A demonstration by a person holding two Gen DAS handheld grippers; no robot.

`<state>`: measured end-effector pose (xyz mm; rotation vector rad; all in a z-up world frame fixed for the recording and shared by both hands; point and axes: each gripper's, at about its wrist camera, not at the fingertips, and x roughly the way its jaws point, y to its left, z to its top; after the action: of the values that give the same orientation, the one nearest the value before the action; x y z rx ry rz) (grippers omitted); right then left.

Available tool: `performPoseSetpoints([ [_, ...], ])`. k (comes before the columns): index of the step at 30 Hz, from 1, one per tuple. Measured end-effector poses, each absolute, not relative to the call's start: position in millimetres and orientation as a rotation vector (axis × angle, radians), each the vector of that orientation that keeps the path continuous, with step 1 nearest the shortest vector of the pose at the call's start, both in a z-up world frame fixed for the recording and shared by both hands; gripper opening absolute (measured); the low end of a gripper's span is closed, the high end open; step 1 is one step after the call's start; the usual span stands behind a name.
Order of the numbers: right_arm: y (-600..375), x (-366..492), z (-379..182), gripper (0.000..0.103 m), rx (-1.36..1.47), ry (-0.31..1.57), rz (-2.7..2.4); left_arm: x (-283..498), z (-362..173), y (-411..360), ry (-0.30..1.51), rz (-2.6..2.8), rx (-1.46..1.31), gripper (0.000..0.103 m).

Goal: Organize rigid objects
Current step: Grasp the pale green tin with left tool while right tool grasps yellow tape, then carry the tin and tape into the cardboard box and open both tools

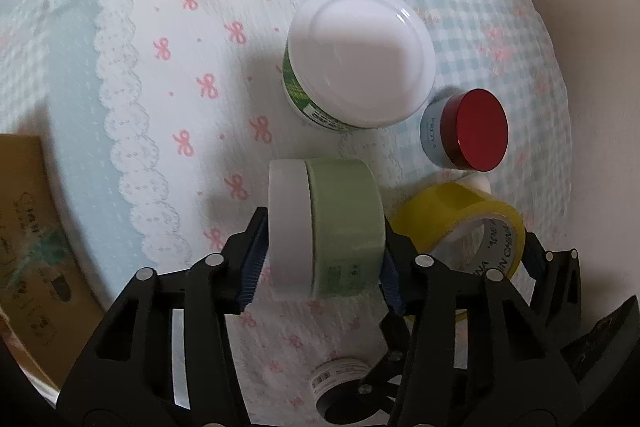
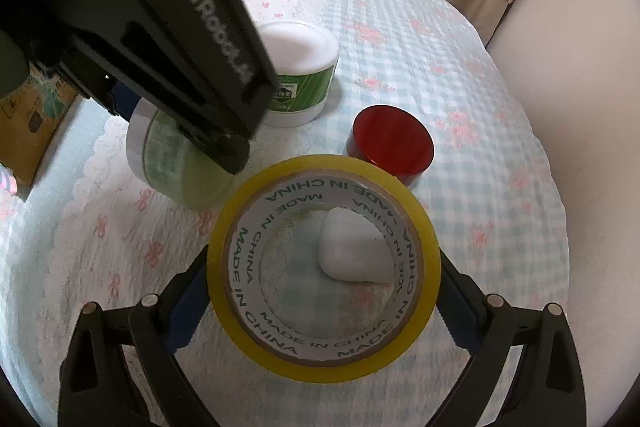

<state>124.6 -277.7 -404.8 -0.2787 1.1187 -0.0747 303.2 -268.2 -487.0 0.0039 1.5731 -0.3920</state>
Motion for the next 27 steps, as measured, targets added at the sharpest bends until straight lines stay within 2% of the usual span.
performPoseSetpoints([
  [9, -300, 135, -391, 0.097, -0.207, 1.140, -0.125, 298, -466, -258, 1.527, -0.389, -0.012, 0.042],
  [14, -311, 136, -373, 0.097, -0.166, 1.134, -0.154, 291, -437, -246, 1.490, -0.385, -0.041, 0.041],
  [19, -316, 137, -331, 0.097, -0.143, 1.095, -0.176, 277, -385, -229, 1.411, -0.384, -0.079, 0.041],
  [27, -299, 126, -222, 0.097, -0.139, 1.000, -0.154, 240, -280, -184, 1.248, -0.356, -0.160, 0.041],
])
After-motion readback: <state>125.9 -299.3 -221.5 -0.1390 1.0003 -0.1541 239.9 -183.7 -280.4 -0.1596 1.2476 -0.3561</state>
